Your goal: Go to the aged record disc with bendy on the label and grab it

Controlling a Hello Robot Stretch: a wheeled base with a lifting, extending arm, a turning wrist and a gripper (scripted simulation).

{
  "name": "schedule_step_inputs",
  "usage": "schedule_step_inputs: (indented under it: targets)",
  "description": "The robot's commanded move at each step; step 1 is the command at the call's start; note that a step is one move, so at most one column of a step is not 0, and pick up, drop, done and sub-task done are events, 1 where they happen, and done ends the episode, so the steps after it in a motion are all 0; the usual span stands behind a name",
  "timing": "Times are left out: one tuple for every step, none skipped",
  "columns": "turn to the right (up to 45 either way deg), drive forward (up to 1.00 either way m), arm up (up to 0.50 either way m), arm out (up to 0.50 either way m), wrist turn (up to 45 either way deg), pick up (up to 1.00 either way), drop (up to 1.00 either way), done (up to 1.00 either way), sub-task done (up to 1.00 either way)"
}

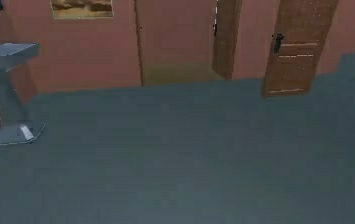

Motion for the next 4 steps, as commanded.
schedule_step_inputs:
  targets:
    - [0.0,1.00,0.00,0.00,0.0,0.00,0.00,0.00,0.00]
    - [0.0,1.00,0.00,0.00,0.0,0.00,0.00,0.00,0.00]
    - [0.0,1.00,0.00,0.00,0.0,0.00,0.00,0.00,0.00]
    - [0.0,0.70,0.00,0.00,0.0,0.00,0.00,0.00,0.00]
